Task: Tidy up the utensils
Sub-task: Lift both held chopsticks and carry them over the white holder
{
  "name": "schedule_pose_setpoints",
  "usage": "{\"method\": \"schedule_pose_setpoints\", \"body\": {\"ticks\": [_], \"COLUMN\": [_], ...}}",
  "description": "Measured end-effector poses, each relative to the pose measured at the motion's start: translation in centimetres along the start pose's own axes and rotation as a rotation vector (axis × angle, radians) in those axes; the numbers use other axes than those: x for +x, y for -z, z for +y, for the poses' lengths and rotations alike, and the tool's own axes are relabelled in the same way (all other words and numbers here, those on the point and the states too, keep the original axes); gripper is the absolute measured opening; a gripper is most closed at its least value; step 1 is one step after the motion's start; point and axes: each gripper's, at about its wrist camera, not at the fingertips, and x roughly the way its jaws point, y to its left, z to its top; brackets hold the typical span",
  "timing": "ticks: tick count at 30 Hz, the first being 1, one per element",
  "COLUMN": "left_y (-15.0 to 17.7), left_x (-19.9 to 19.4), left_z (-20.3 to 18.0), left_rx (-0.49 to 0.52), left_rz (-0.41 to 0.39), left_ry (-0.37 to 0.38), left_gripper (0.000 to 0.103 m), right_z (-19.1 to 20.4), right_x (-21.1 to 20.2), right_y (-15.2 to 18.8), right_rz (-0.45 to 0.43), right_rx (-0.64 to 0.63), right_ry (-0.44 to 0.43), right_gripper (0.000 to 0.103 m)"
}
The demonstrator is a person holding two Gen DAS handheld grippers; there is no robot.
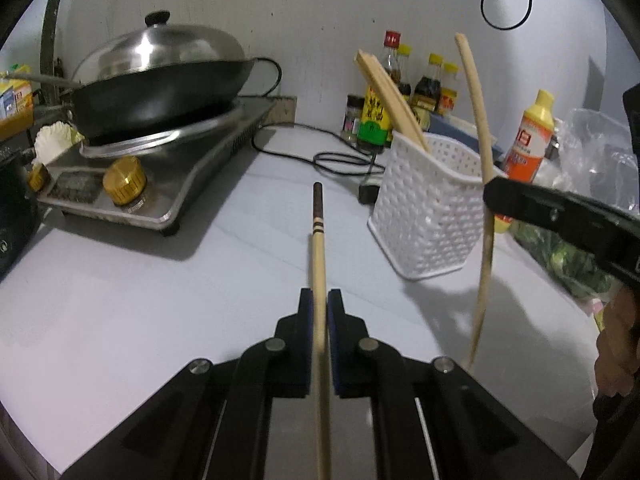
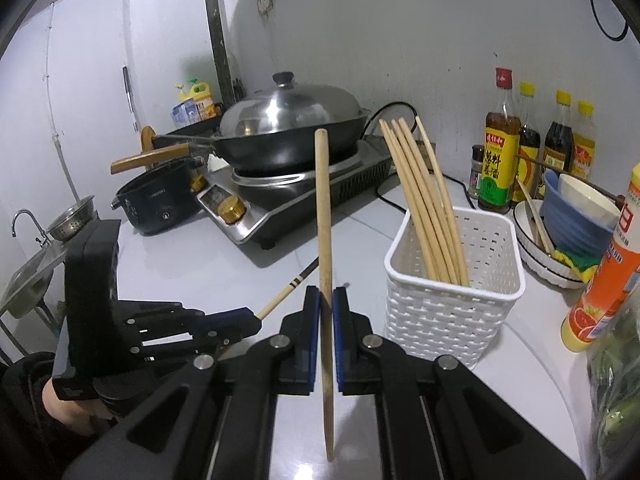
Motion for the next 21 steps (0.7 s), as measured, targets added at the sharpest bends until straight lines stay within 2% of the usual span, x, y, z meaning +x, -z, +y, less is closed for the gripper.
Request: {"method": "schedule_pose_setpoints", "body": {"ticks": [13, 21], "left_y": [-3.2, -5.0], "left_x": [-3.1, -4.0], "left_z": [-0.5, -0.3], "left_rx": [0.011, 0.009], "left_rz": [-0.108, -0.16], "left_ry": [0.012, 0.031], "left_gripper": [0.006, 0.006], "right_z": [-0.9, -2.4], "right_x": [-3.1, -6.2], "right_y": [-2.3, -5.9], "right_rz": [-0.07, -0.145], "right_rx": [-0.01, -0.039], "right_ry": [0.028, 0.107], "right_gripper": [0.006, 0.006]}}
